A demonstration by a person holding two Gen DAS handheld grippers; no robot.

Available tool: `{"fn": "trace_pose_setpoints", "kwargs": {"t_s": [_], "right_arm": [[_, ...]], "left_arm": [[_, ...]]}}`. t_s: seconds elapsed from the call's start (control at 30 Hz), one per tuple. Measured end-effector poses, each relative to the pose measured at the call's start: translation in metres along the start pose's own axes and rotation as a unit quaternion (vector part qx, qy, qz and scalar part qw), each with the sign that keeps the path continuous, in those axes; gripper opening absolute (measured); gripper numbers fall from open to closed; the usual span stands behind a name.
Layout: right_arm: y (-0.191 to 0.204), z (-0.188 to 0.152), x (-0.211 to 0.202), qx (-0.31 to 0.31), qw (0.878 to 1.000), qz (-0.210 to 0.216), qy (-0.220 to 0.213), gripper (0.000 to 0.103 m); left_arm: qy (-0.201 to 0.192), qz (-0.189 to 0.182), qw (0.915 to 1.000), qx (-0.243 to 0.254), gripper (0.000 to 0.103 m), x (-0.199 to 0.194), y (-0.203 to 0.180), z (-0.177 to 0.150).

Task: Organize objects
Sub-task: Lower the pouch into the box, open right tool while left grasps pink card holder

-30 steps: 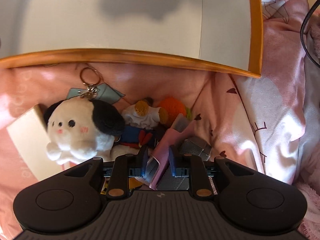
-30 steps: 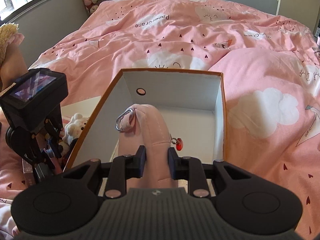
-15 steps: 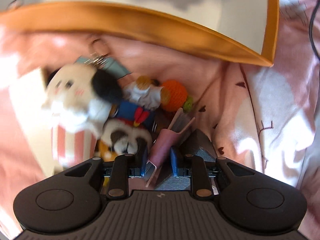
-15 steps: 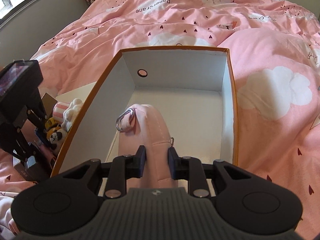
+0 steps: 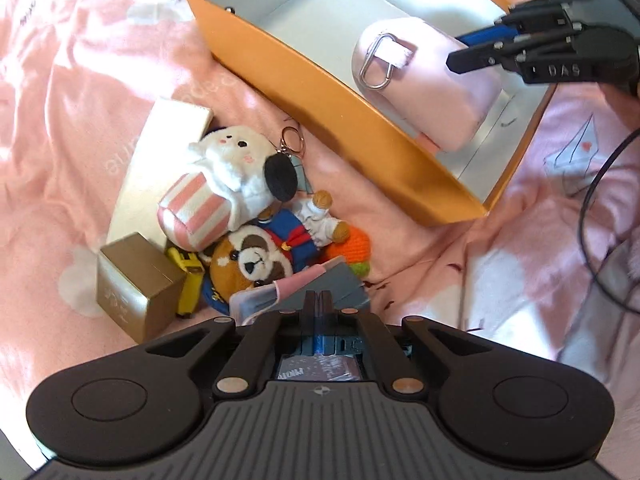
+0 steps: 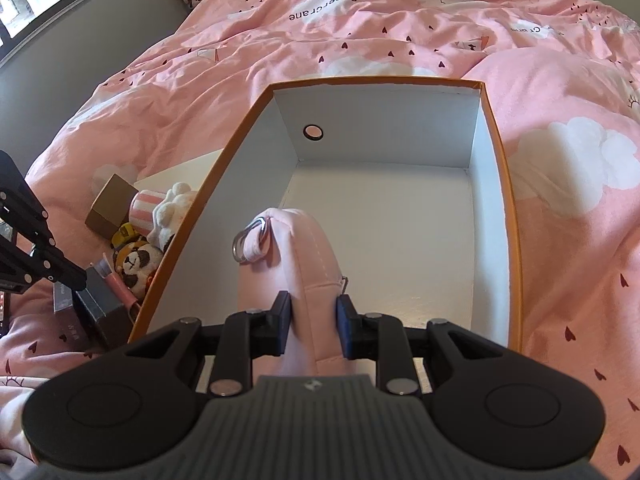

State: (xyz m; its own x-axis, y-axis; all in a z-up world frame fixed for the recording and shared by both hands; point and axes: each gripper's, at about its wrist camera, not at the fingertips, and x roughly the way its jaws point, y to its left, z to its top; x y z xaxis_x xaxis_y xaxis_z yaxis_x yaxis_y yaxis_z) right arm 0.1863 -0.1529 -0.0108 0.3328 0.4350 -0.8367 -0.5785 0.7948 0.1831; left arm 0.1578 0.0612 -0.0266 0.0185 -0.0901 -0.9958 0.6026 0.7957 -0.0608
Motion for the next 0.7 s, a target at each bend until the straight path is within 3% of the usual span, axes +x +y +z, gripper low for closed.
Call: {"fn": "trace_pose_setpoints", "kwargs": {"t_s": [0.1,0.2,0.27,0.33,0.43,0.6,0.7], "right_arm": [[0.007,0.0,-0.001,-0.012,1.0,-0.004,-0.003,0.026],[0.011,-0.001,-0.003,-0.015,1.0,-0.008,-0.007,0.026],[0.011,-0.003,-0.004,-0.013,1.0,-0.008,-0.008,0.026],[0.009,-0.005,-0.004,-0.011,1.0,-0.009,-0.004,0.026],[0.009,-0.004,-0.001,-0.013,1.0,-0.013,0.002,0.027],[0.01,-0.002,0.002,-0.017,1.0,-0.017,0.005,0.027],[0.01,-0.002,0.006,-0.018,1.0,-0.019,0.013,0.027]], "left_arm": [[-0.005,0.016,0.9995,0.026,0.0,0.003,-0.003,0.006],[-0.005,0.033,0.9981,0.052,0.006,-0.006,-0.003,0.005],[0.001,0.033,0.9962,0.081,0.027,-0.005,-0.001,0.008],[0.014,0.041,0.9921,0.118,0.034,-0.003,0.001,0.007],[0.053,0.064,0.9794,0.184,0.035,0.008,0.005,0.005],[0.115,0.027,0.962,0.246,0.035,0.019,0.013,-0.001],[0.113,0.018,0.9541,0.277,0.035,0.024,0.014,-0.008]]}}
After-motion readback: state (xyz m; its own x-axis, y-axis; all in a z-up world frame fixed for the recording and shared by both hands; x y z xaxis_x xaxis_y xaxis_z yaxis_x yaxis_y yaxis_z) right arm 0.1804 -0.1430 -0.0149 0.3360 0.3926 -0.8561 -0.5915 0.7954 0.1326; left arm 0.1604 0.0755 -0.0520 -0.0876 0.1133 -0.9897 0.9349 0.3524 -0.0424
